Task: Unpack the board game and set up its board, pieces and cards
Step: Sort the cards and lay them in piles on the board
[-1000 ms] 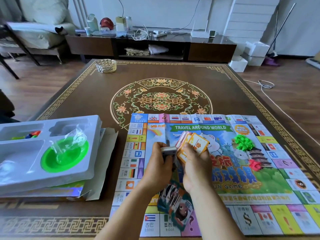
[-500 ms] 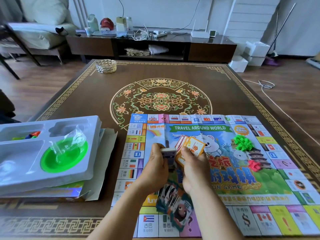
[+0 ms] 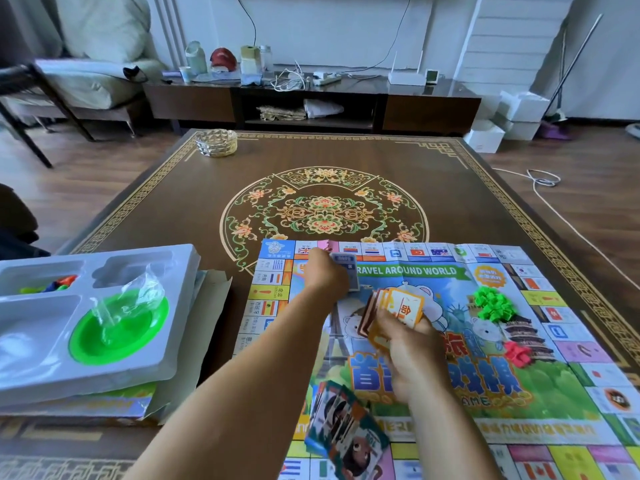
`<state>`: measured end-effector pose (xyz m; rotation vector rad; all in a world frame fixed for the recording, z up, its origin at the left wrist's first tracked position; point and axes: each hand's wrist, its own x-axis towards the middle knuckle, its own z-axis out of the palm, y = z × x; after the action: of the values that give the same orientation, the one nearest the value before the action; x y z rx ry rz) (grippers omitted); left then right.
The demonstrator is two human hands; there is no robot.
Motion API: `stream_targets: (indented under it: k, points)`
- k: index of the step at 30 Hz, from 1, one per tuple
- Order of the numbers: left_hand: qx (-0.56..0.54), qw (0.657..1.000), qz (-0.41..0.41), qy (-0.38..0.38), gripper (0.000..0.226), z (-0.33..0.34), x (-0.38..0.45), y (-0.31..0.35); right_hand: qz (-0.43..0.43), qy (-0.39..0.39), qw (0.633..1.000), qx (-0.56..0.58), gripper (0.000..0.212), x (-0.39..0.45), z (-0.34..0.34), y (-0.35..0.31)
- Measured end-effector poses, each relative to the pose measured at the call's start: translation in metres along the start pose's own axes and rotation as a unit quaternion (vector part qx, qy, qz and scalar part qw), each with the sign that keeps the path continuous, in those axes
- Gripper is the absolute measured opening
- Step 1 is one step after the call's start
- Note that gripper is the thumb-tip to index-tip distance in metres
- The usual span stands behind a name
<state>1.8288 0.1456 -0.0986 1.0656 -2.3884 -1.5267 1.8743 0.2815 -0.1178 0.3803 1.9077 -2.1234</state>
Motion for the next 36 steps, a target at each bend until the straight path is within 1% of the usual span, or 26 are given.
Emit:
stream_targets:
  k: [2,3,5,7,9,13,15,17,19,21,22,23,24,25,27,29,31,34,36]
  points:
    - [0.070,0.997,0.017,0.005,0.018,0.003,0.004,0.008,0.002,-0.016,1.000,-0.008,0.006,0.001,-0.003,0.000]
    - [0.116,0.993,0.024,0.004,0.023,0.004,0.005,0.012,0.003,-0.022,1.000,-0.012,0.008,0.000,-0.004,-0.002]
    - [0.212,0.977,0.035,0.000,0.029,0.007,0.008,0.017,0.004,-0.031,0.999,-0.010,0.009,0.000,-0.007,-0.004]
    - [0.268,0.963,0.034,0.002,0.029,0.011,0.013,0.017,0.005,-0.033,0.999,-0.006,0.008,0.000,-0.009,-0.005]
    - [0.292,0.956,0.008,-0.006,0.028,0.015,0.017,0.016,0.009,-0.031,0.999,-0.009,0.007,-0.001,-0.011,-0.005]
    - [0.274,0.961,-0.032,0.009,0.035,0.019,0.015,0.016,0.015,-0.019,0.999,-0.023,0.003,-0.001,-0.012,-0.003]
    - [0.266,0.963,-0.042,0.019,0.041,0.021,0.013,0.014,0.021,-0.017,0.999,-0.017,0.003,-0.001,-0.013,-0.004]
    - [0.256,0.964,-0.064,0.029,0.053,0.021,0.012,0.013,0.025,-0.018,1.000,-0.003,0.003,-0.003,-0.014,-0.006]
    - [0.225,0.970,-0.075,0.046,0.057,0.017,0.005,0.015,0.027,-0.025,0.999,0.014,0.005,-0.005,-0.014,-0.008]
    - [0.173,0.981,-0.038,0.082,0.048,0.012,-0.008,0.018,0.034,-0.031,0.998,0.033,0.007,-0.007,-0.013,-0.011]
    - [0.145,0.986,-0.008,0.083,0.038,0.010,-0.016,0.019,0.037,-0.033,0.998,0.043,0.007,-0.007,-0.013,-0.012]
    - [0.116,0.991,0.024,0.062,0.028,0.008,-0.025,0.019,0.040,-0.036,0.997,0.050,0.007,-0.009,-0.012,-0.013]
    - [0.079,0.995,0.052,0.023,0.021,0.005,-0.036,0.017,0.041,-0.039,0.997,0.054,0.007,-0.010,-0.012,-0.015]
    - [0.031,0.997,0.066,-0.024,0.022,0.003,-0.048,0.014,0.041,-0.043,0.997,0.056,0.006,-0.012,-0.012,-0.016]
    - [-0.087,0.989,0.038,-0.111,0.027,-0.007,-0.076,0.007,0.035,-0.056,0.996,0.062,0.007,-0.016,-0.012,-0.019]
    - [-0.172,0.972,0.002,-0.160,0.021,-0.015,-0.099,-0.005,0.032,-0.071,0.995,0.062,0.008,-0.021,-0.013,-0.020]
    - [-0.206,0.966,-0.003,-0.157,0.013,-0.019,-0.113,-0.018,0.035,-0.087,0.994,0.064,0.006,-0.028,-0.013,-0.021]
    - [-0.248,0.961,-0.028,-0.122,0.006,-0.028,-0.124,-0.030,0.020,-0.111,0.992,0.056,0.008,-0.037,-0.011,-0.019]
    - [-0.274,0.951,-0.051,-0.132,0.007,-0.034,-0.129,-0.034,0.013,-0.121,0.991,0.049,0.009,-0.041,-0.011,-0.018]
